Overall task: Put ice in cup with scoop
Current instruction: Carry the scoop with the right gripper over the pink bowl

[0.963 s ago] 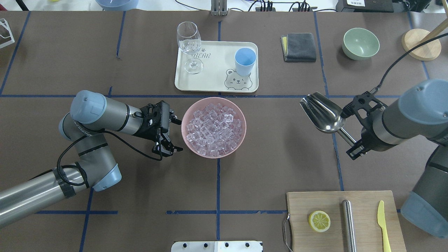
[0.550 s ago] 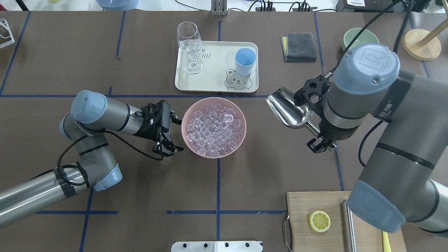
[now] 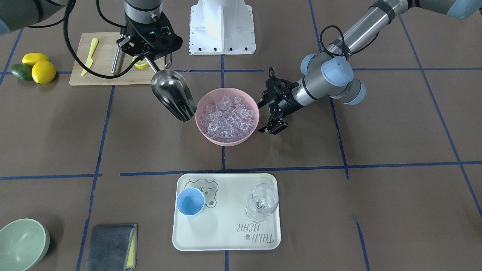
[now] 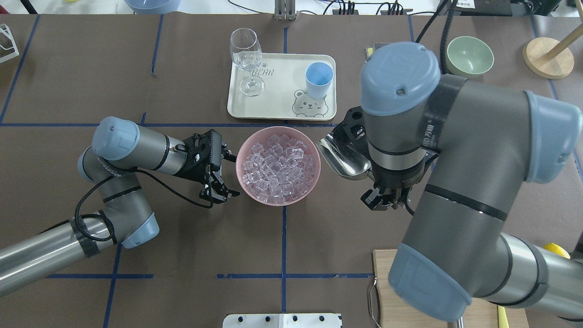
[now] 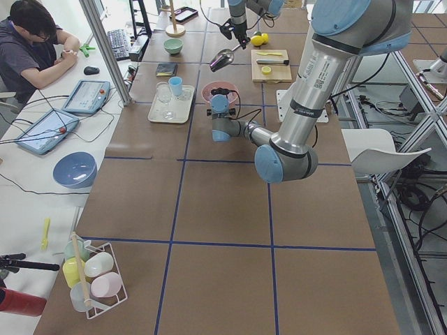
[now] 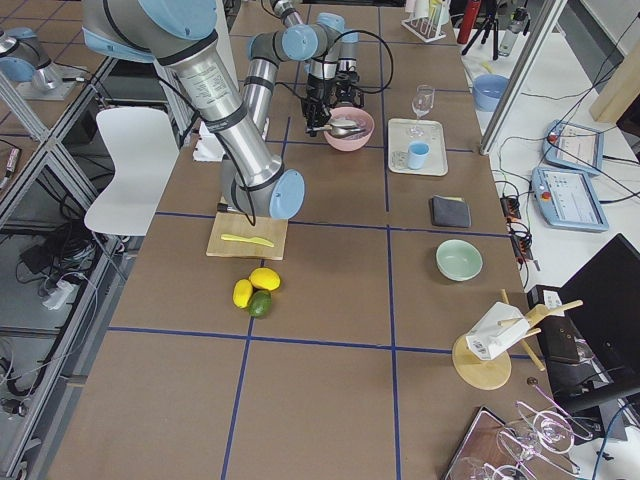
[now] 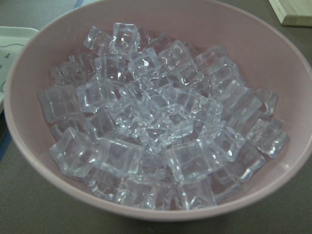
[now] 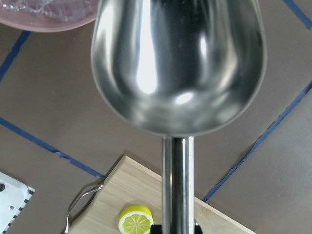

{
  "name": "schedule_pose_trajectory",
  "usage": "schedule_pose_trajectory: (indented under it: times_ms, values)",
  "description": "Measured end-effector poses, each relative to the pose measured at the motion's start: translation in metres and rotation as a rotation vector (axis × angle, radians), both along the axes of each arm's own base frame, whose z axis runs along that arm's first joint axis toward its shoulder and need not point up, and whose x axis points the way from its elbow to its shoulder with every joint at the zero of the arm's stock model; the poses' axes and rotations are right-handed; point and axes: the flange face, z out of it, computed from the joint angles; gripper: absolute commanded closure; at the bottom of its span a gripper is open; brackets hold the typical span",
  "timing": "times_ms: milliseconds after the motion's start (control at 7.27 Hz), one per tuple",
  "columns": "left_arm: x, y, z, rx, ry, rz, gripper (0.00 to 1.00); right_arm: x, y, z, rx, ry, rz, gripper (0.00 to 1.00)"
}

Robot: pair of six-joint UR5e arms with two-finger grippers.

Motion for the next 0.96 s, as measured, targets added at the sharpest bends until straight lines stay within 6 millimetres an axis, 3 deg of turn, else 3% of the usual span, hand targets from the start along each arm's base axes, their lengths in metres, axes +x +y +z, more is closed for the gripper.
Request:
schedule_pose_trajectory:
  times_ms: [275, 825, 962]
  values:
    - [0.000, 0.000, 0.000, -0.008, 0.002, -0.001, 0.00, -0.025, -0.003, -0.023, 0.002, 0.116, -0.090, 1.00]
    - [0.000, 0.000, 0.000, -0.012, 0.002, -0.001, 0.00, -0.089, -0.038, -0.059, -0.053, 0.260, -0.258, 1.00]
    - [0.000, 0.000, 0.000, -0.012, 0.002, -0.001, 0.00, -0.093, -0.042, -0.067, -0.060, 0.285, -0.320, 1.00]
